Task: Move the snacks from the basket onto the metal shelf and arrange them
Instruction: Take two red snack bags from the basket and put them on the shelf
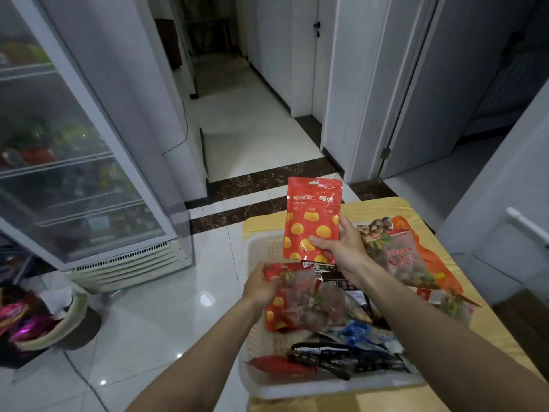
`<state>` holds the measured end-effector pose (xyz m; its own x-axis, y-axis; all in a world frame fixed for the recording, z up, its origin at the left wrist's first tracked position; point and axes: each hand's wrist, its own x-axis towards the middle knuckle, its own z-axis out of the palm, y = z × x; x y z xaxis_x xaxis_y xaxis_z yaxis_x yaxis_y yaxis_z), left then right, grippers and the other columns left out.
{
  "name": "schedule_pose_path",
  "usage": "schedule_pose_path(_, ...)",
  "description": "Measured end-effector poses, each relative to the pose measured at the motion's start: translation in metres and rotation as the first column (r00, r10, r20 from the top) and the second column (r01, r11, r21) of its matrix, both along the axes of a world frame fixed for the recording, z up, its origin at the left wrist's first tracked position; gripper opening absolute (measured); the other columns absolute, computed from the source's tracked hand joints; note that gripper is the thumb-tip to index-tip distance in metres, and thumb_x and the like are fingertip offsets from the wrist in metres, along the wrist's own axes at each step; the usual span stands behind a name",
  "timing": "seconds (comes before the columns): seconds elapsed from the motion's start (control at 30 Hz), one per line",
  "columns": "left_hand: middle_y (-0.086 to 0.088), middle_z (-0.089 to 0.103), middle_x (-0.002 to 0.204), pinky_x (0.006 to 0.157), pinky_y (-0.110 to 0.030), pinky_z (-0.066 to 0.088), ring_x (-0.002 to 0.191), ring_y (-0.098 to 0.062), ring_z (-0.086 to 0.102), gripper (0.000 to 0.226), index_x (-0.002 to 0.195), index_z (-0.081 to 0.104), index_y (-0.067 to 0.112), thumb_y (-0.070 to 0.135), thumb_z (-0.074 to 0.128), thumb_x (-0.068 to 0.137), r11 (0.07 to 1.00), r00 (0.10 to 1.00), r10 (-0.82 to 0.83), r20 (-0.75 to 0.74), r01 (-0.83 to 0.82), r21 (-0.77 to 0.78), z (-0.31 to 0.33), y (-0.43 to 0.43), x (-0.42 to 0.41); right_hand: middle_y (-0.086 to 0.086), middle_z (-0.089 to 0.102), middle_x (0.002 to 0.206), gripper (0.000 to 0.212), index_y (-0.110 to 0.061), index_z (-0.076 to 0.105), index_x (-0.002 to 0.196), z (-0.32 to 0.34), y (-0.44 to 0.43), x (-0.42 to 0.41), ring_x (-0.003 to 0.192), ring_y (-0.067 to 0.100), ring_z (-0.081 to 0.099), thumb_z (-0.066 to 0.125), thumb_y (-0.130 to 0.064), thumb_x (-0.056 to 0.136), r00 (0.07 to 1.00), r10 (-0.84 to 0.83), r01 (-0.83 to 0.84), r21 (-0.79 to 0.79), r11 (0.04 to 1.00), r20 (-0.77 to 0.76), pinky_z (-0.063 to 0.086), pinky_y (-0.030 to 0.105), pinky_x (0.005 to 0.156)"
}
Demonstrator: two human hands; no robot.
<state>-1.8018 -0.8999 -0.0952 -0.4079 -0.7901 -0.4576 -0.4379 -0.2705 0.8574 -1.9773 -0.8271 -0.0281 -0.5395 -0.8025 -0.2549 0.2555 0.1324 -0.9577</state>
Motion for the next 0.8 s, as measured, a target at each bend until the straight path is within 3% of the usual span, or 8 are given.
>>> schedule_pose_path(0.17,0.001,0.067,0.112,0.091,-0.045,0.054,0.100,-0.023,0.064,0.034,0.114,0.059,0.028,0.025,0.067,0.081,0.995,0.986,-0.097,0.135,0.099,-0.014,-0.032,-0.004,-0.011,0.000,0.073,0.106,0.061,-0.021,0.054,0.125,-0.004,-0.006,-0.003,0.093,0.016,0.073,0.079,0.002,0.074,1.000,-0.014,0.014,-0.004,1.000,0.006,0.060,0.036,0.076)
schedule_pose_path(0.3,0.003,0.060,0.105,0.085,-0.031,0.050,0.097,-0.021,0.057,0.025,0.107,0.048,0.028,0.022,0.065,0.090,0.985,0.956,-0.174,0.237,0.173,0.023,-0.030,0.002,-0.024,-0.001,0.074,0.104,0.059,-0.026,0.056,0.121,-0.009,-0.010,-0.009,0.093,0.017,0.073,0.080,0.002,0.074,1.000,-0.029,0.029,0.009,1.000,0.003,0.059,0.042,0.083)
schedule_pose_path(0.4,0.002,0.063,0.107,0.092,-0.039,0.052,0.100,-0.026,0.060,0.036,0.111,0.051,0.033,0.031,0.071,0.081,0.984,0.939,-0.174,0.297,0.179,0.010,-0.045,-0.001,-0.031,-0.001,0.074,0.104,0.054,-0.030,0.057,0.113,-0.013,-0.010,-0.014,0.093,0.016,0.073,0.079,0.002,0.075,1.000,-0.021,0.021,0.012,1.000,-0.007,0.059,0.042,0.083)
schedule_pose_path(0.47,0.003,0.067,0.103,0.091,-0.047,0.054,0.099,-0.029,0.064,0.038,0.105,0.055,0.036,0.038,0.075,0.072,0.979,0.942,-0.200,0.269,0.203,0.017,-0.065,-0.008,-0.035,0.000,0.073,0.106,0.054,-0.030,0.057,0.114,-0.014,-0.010,-0.016,0.094,0.016,0.073,0.080,0.001,0.075,1.000,-0.020,0.020,0.013,1.000,-0.018,0.060,0.041,0.082)
schedule_pose_path(0.57,0.003,0.068,0.100,0.091,-0.046,0.054,0.096,-0.027,0.065,0.020,0.092,0.058,0.029,0.027,0.074,0.079,0.985,0.971,-0.173,0.165,0.167,0.049,-0.070,-0.012,-0.036,0.001,0.072,0.108,0.054,-0.028,0.057,0.115,-0.015,-0.009,-0.018,0.094,0.016,0.072,0.079,0.001,0.075,1.000,-0.021,0.022,0.013,1.000,-0.015,0.060,0.038,0.080)
schedule_pose_path(0.67,0.001,0.066,0.106,0.083,-0.040,0.058,0.094,-0.025,0.065,0.015,0.088,0.060,0.023,0.016,0.074,0.084,0.992,0.984,-0.127,0.126,0.123,0.040,-0.058,-0.007,-0.031,0.002,0.072,0.108,0.055,-0.025,0.056,0.118,-0.016,-0.008,-0.019,0.096,0.017,0.072,0.078,0.003,0.076,1.000,-0.015,0.015,0.004,1.000,0.000,0.059,0.033,0.075)
schedule_pose_path(0.73,-0.003,0.062,0.111,0.066,-0.028,0.059,0.092,-0.024,0.064,0.019,0.092,0.061,0.018,0.003,0.070,0.086,0.993,0.992,-0.104,0.078,0.099,0.067,-0.054,-0.004,-0.028,0.001,0.072,0.108,0.056,-0.024,0.056,0.120,-0.018,-0.006,-0.019,0.095,0.016,0.072,0.078,0.003,0.077,1.000,-0.015,0.015,-0.001,1.000,0.001,0.060,0.034,0.076)
schedule_pose_path(0.8,-0.006,0.059,0.111,0.055,-0.025,0.056,0.086,-0.025,0.064,0.026,0.098,0.062,0.014,-0.009,0.062,0.087,0.988,0.998,-0.066,0.008,0.064,0.138,-0.048,-0.001,-0.024,0.001,0.072,0.109,0.056,-0.025,0.056,0.120,-0.019,-0.005,-0.019,0.095,0.016,0.072,0.078,0.003,0.076,1.000,-0.011,0.011,-0.005,1.000,0.001,0.060,0.034,0.077)
